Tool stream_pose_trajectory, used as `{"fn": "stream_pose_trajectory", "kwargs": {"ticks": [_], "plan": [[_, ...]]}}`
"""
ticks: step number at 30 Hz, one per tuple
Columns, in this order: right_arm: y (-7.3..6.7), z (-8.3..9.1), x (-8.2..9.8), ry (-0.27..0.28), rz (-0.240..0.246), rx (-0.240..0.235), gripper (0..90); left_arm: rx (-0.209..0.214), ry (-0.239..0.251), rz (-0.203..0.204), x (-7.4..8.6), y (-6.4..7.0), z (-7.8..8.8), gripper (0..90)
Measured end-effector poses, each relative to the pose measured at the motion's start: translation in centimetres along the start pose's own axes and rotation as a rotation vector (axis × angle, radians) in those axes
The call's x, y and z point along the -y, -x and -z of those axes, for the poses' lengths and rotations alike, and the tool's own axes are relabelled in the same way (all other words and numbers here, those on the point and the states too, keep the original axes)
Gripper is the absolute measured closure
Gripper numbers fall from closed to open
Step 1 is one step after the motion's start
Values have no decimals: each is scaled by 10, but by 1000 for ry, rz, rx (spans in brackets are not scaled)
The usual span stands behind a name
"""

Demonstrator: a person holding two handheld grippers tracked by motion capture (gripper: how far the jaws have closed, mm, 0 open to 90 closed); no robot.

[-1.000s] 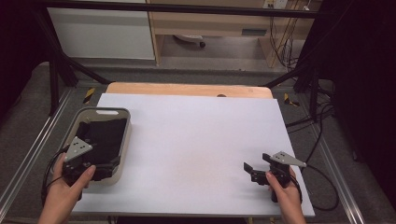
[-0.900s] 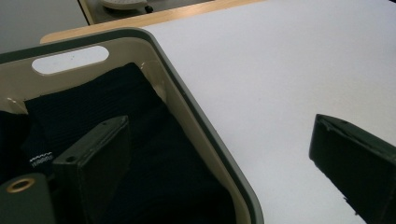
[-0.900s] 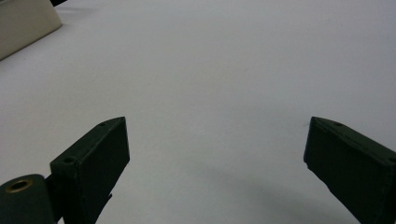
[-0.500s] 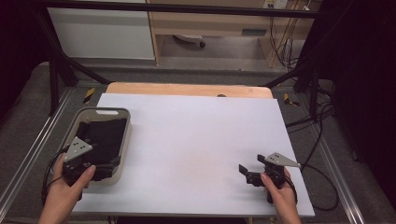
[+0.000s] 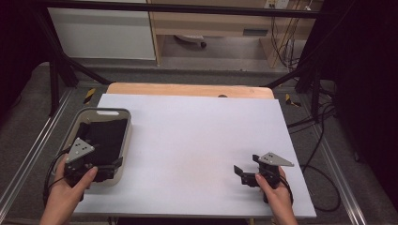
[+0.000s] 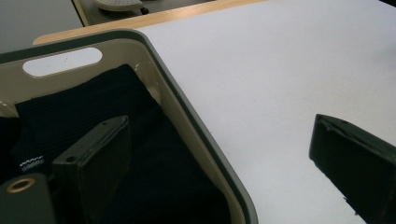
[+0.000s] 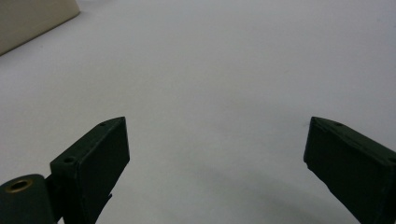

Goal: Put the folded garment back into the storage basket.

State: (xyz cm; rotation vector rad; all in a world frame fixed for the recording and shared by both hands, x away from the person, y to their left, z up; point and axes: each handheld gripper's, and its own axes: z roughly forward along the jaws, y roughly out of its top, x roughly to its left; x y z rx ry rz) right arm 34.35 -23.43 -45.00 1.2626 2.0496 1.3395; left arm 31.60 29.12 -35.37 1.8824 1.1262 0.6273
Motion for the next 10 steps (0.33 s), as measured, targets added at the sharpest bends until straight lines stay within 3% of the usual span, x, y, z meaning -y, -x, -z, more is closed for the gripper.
{"fn": "stream_pose_trajectory", "kwargs": {"ticks": [6, 10], "plan": [[-2, -2, 2, 2, 2, 0, 74, 2, 2, -14, -2, 8, -3, 57], [-3, 0, 2, 2, -1, 12, 74, 32, 6, -36, -5, 24, -9, 58]]}}
